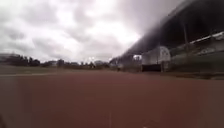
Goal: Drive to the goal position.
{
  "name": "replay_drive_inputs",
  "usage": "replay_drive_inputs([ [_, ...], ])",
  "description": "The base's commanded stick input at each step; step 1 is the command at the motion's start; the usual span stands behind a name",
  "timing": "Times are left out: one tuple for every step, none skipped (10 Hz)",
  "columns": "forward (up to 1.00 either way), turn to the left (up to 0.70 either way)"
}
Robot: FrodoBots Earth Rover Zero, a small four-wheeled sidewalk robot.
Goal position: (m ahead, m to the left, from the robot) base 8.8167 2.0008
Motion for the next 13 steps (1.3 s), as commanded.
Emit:
replay_drive_inputs([
  [0.70, 0.00],
  [0.70, 0.00],
  [0.70, 0.00],
  [0.70, 0.00],
  [0.70, 0.00],
  [0.70, 0.00],
  [0.70, 0.00],
  [0.70, 0.00],
  [0.70, 0.00],
  [0.70, 0.00],
  [0.70, 0.00],
  [0.70, 0.00],
  [0.70, 0.00],
])
